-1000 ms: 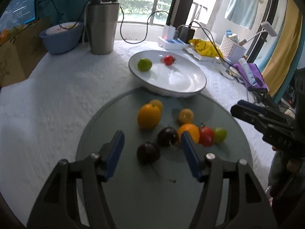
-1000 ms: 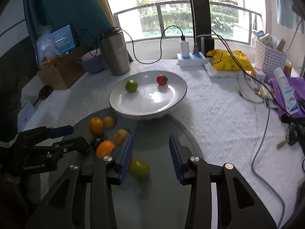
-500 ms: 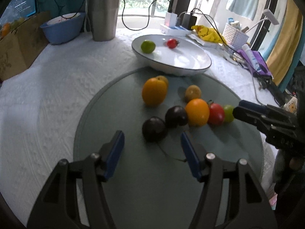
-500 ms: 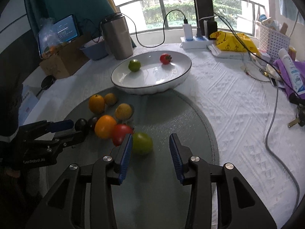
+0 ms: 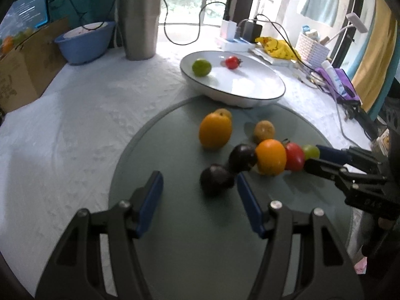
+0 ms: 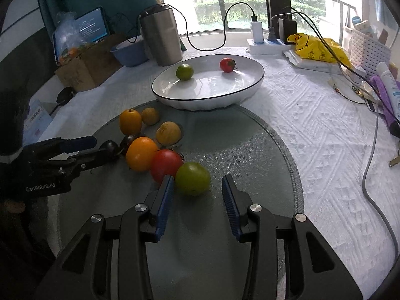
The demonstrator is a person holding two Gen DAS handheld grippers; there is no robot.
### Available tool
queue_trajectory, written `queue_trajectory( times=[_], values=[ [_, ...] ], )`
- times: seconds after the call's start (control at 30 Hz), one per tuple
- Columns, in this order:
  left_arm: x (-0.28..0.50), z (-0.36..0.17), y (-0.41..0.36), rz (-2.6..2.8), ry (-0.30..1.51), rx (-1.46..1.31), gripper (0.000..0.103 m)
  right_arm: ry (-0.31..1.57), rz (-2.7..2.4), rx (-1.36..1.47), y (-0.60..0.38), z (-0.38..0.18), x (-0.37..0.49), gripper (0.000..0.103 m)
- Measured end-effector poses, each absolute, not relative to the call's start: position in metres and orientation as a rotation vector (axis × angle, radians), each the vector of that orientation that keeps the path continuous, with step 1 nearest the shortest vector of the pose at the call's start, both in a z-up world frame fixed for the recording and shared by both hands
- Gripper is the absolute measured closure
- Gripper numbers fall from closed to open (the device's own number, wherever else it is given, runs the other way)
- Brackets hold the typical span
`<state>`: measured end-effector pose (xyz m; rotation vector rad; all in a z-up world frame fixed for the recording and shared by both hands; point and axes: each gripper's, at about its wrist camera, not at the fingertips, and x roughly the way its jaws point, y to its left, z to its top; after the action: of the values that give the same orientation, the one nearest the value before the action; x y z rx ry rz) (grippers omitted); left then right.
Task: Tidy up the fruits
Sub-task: 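Grasp a dark purple tomato with the left gripper while the right grasps a green tomato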
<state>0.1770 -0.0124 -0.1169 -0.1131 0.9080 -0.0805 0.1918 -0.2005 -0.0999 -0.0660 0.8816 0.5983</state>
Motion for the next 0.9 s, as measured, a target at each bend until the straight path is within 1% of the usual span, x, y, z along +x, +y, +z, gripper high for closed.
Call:
queue_trajectory(
  times=[0.17, 0.2, 0.23, 0.27, 0.33, 0.4, 0.43, 0.5, 0.9],
  values=[
    [0.182, -0.120, -0.016, -0.100, 0.916, -0.106, 0.041, 0.874, 0.600, -0.085, -0.199, -0.100, 0.192, 0.061],
    [0.182, -0.120, -0.017, -0.107, 0.916, -0.102, 0.044, 0.874, 0.602, -0.087, -0.198, -0.101, 0.193, 0.061],
    [0.183, -0.120, -0.018, -0.106, 0.918, -0.093, 0.052, 0.873, 0.604, -0.088, -0.198, -0.101, 0.193, 0.061],
    [0.182, -0.120, -0.018, -0.113, 0.919, -0.087, 0.057, 0.872, 0.606, -0.086, -0.199, -0.101, 0.193, 0.061],
    [0.181, -0.119, -0.020, -0.130, 0.922, -0.085, 0.063, 0.872, 0.614, -0.080, -0.199, -0.101, 0.194, 0.065],
    [0.180, -0.119, -0.024, -0.145, 0.921, -0.076, 0.071, 0.871, 0.622, -0.081, -0.198, -0.101, 0.194, 0.068],
    [0.179, -0.119, -0.026, -0.145, 0.919, -0.068, 0.073, 0.870, 0.626, -0.084, -0.198, -0.101, 0.194, 0.070],
    [0.178, -0.119, -0.028, -0.146, 0.918, -0.065, 0.073, 0.867, 0.628, -0.089, -0.196, -0.100, 0.192, 0.073],
    [0.171, -0.104, -0.023, -0.143, 0.884, -0.086, 0.073, 0.836, 0.617, -0.091, -0.200, -0.086, 0.189, 0.073]
  ],
)
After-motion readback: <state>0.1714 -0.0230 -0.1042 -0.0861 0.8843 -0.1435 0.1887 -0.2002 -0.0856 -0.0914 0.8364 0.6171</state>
